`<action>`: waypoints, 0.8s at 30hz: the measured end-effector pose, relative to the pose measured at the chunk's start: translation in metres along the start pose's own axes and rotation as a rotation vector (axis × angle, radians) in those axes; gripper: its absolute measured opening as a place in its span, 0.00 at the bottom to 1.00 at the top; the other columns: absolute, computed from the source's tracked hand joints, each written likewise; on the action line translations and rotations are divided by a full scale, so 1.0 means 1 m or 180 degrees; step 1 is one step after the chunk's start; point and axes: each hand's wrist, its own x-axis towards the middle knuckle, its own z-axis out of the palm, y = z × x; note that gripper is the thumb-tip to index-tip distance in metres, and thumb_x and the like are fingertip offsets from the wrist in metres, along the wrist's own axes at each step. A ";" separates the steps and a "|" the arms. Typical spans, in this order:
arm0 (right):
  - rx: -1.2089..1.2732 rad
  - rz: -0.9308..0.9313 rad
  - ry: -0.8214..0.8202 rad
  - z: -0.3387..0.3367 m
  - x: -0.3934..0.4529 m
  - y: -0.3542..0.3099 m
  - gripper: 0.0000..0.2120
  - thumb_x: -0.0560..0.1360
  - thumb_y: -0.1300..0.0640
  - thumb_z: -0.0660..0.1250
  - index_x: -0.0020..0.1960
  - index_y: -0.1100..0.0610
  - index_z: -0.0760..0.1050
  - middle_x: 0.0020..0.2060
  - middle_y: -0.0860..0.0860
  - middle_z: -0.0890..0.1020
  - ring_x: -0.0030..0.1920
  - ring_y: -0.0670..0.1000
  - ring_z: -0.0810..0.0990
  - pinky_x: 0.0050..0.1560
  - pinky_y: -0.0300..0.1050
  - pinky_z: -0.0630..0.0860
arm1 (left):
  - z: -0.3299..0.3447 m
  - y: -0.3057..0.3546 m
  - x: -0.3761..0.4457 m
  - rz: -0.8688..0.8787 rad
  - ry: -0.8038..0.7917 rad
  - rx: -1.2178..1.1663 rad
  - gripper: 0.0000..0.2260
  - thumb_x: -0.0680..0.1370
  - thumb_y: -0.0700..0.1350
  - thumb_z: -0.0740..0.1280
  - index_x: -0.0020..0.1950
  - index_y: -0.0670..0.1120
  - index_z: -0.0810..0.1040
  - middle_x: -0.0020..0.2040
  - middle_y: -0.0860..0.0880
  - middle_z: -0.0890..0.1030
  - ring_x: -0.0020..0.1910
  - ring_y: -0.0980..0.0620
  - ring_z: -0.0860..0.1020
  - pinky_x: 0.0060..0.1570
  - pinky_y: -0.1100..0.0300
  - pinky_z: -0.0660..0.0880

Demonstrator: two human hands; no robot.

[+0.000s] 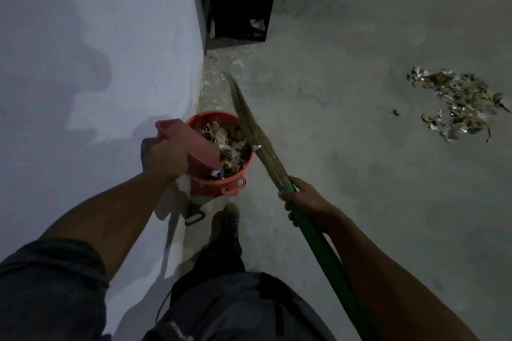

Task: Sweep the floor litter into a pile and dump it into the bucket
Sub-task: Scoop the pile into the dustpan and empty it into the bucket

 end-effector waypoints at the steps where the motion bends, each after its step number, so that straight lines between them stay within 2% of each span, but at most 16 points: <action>1: 0.0117 -0.0043 0.0008 -0.003 -0.006 0.003 0.25 0.79 0.59 0.66 0.73 0.53 0.64 0.45 0.60 0.76 0.36 0.53 0.76 0.31 0.44 0.75 | -0.008 0.006 -0.016 0.0136 0.0071 0.0054 0.07 0.76 0.46 0.64 0.46 0.43 0.79 0.40 0.48 0.78 0.38 0.46 0.76 0.40 0.59 0.71; 2: 0.0219 -0.0087 0.0013 -0.007 -0.011 0.006 0.25 0.78 0.57 0.67 0.73 0.53 0.64 0.45 0.60 0.76 0.36 0.54 0.76 0.32 0.45 0.76 | -0.013 0.011 -0.028 0.0403 0.0090 0.0150 0.07 0.76 0.45 0.66 0.40 0.43 0.77 0.35 0.48 0.76 0.36 0.44 0.77 0.41 0.56 0.73; 3: 0.0299 -0.0124 0.0021 -0.011 -0.015 0.010 0.26 0.77 0.56 0.69 0.72 0.53 0.65 0.45 0.61 0.76 0.35 0.54 0.76 0.33 0.46 0.76 | -0.012 0.013 -0.038 0.0596 0.0143 0.0487 0.09 0.76 0.45 0.66 0.38 0.44 0.76 0.35 0.47 0.76 0.37 0.43 0.78 0.42 0.54 0.74; 6: 0.0457 -0.0218 0.0102 -0.025 -0.020 0.017 0.27 0.75 0.58 0.72 0.71 0.53 0.65 0.44 0.61 0.77 0.33 0.54 0.77 0.32 0.47 0.76 | -0.021 0.035 -0.076 0.0533 0.0135 0.0464 0.13 0.79 0.52 0.59 0.50 0.44 0.77 0.45 0.44 0.80 0.46 0.41 0.79 0.42 0.52 0.71; 9: 0.0517 -0.0276 0.0182 -0.042 -0.015 0.019 0.26 0.76 0.59 0.70 0.71 0.54 0.65 0.44 0.61 0.77 0.33 0.54 0.77 0.33 0.47 0.76 | -0.008 0.053 -0.087 0.0677 0.0037 -0.0053 0.12 0.82 0.45 0.58 0.58 0.40 0.76 0.52 0.39 0.79 0.52 0.38 0.78 0.45 0.52 0.69; 11: 0.0448 -0.0297 0.0207 -0.054 -0.005 0.014 0.26 0.76 0.59 0.69 0.71 0.53 0.64 0.45 0.61 0.77 0.35 0.54 0.78 0.34 0.47 0.77 | 0.007 0.061 -0.079 0.0528 0.0022 -0.0536 0.14 0.81 0.46 0.60 0.60 0.37 0.74 0.54 0.37 0.78 0.52 0.36 0.77 0.51 0.47 0.73; 13: 0.0401 -0.0325 0.0243 -0.067 0.010 0.004 0.26 0.76 0.58 0.69 0.72 0.53 0.65 0.45 0.61 0.77 0.35 0.54 0.78 0.34 0.46 0.77 | 0.027 0.065 -0.059 0.0335 0.0098 -0.0648 0.18 0.79 0.54 0.59 0.58 0.41 0.72 0.51 0.38 0.79 0.47 0.36 0.78 0.49 0.43 0.77; 15: 0.0288 -0.0382 0.0288 -0.081 0.032 -0.011 0.26 0.76 0.58 0.69 0.72 0.52 0.65 0.44 0.61 0.77 0.34 0.54 0.78 0.33 0.46 0.77 | 0.042 0.074 -0.036 0.0272 0.0110 -0.0555 0.19 0.76 0.59 0.58 0.55 0.44 0.72 0.47 0.41 0.79 0.44 0.37 0.79 0.45 0.44 0.78; 17: 0.0079 -0.0457 0.0319 -0.096 0.059 -0.030 0.27 0.77 0.58 0.68 0.73 0.51 0.64 0.45 0.61 0.77 0.34 0.54 0.78 0.33 0.46 0.77 | 0.048 0.089 -0.014 0.0211 0.0148 -0.0363 0.15 0.77 0.55 0.61 0.53 0.44 0.73 0.47 0.41 0.79 0.44 0.37 0.79 0.44 0.45 0.78; 20: -0.0299 -0.0514 0.0291 -0.113 0.107 -0.062 0.29 0.77 0.59 0.68 0.74 0.49 0.62 0.46 0.59 0.77 0.32 0.54 0.78 0.31 0.45 0.77 | 0.048 0.110 0.017 0.0208 0.0009 0.0069 0.13 0.79 0.53 0.62 0.55 0.44 0.73 0.50 0.42 0.77 0.47 0.37 0.79 0.42 0.50 0.74; 24: -0.0755 -0.0367 -0.0017 -0.127 0.161 -0.107 0.28 0.77 0.59 0.68 0.74 0.50 0.62 0.47 0.58 0.76 0.33 0.54 0.78 0.30 0.44 0.77 | 0.042 0.131 0.051 -0.0006 -0.0123 0.0431 0.12 0.80 0.48 0.63 0.56 0.40 0.73 0.52 0.40 0.78 0.50 0.37 0.79 0.41 0.51 0.71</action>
